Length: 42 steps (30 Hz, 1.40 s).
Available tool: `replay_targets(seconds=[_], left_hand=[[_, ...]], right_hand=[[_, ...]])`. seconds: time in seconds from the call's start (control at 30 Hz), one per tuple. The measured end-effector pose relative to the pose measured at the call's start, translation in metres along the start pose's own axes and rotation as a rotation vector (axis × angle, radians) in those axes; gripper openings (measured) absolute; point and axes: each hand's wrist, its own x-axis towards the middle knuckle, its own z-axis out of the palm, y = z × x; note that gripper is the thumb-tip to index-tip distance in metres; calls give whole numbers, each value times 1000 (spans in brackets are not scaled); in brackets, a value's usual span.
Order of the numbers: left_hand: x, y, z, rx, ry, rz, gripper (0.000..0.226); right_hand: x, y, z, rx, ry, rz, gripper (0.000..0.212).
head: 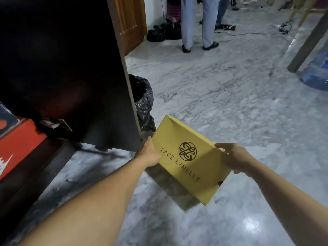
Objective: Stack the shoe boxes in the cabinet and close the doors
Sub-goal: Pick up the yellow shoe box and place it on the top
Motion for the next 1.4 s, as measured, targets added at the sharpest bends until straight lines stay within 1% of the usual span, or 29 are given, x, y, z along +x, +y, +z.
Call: replay_targets(seconds=[0.07, 0.1, 0.2, 0.23, 0.3, 0.37, 0.47, 0.53, 0.6, 0.63, 0.7, 0.77, 0.83, 0.87, 0.93, 0.97, 1.0, 1.03, 1.1, 1.13, 1.17, 1.23, 1.33, 1.4], left_hand=[[8, -5, 10, 17, -32, -13, 37], [12, -7, 14, 20, -56, -19, 43], [22, -10, 25, 23, -108, -71, 81], [24, -10, 26, 13, -110, -87, 88], [33, -9, 28, -34, -109, -105, 92], [43, -6, 27, -54, -108, -118, 93], [55, -2, 25, -104, -121, -149, 94], [61, -1, 27, -151, -121, -141, 94], [68, -4, 31, -186, -102, -141, 93], [71, -6, 33, -198, -89, -141, 92], [73, -7, 37, -245, -73, -131, 84], [73, -8, 39, -293, -73, -128, 79], [71, -10, 40, -320, -65, -150, 72], [68, -10, 42, -335, -79, -157, 65], [62, -11, 49, -363, -124, -159, 51], [58, -10, 53, -377, -144, -156, 48], [54, -10, 56, -393, -166, -146, 50], [49, -9, 59, -402, -186, -133, 56], [39, -5, 61, -405, -218, -98, 79], [33, -1, 61, -405, -234, -74, 86], [27, 2, 60, -405, -235, -47, 87], [13, 10, 52, -408, -215, -19, 79], [-9, 21, 35, -428, -150, 9, 70], [-24, 29, 21, -447, -92, 30, 73]], right_hand=[[7, 12, 6, 47, 85, -3, 50], [8, 18, 10, 67, 124, 1, 50], [9, 36, 22, 154, 280, 57, 46], [9, 43, 27, 197, 334, 91, 44], [10, 53, 38, 261, 378, 184, 47], [9, 55, 48, 285, 314, 263, 61], [1, 48, 65, 443, 100, 334, 78], [-4, 44, 76, 508, -10, 321, 92], [-2, 46, 88, 519, -58, 272, 111], [-2, 48, 92, 522, -60, 244, 115], [0, 55, 95, 523, -32, 201, 111], [1, 63, 94, 523, 24, 175, 99], [-1, 70, 91, 570, 62, 200, 87], [-3, 73, 90, 606, 80, 226, 81], [-9, 76, 87, 653, 145, 276, 74], [-12, 77, 86, 672, 182, 289, 73], [-13, 79, 85, 689, 216, 292, 71], [-15, 80, 82, 701, 244, 295, 69], [-17, 83, 74, 696, 286, 289, 68], [-18, 84, 69, 685, 306, 275, 69], [-20, 84, 61, 673, 322, 258, 69], [-27, 82, 42, 655, 350, 224, 70], [-43, 78, 14, 619, 367, 171, 86], [-57, 70, -3, 589, 381, 107, 88]])
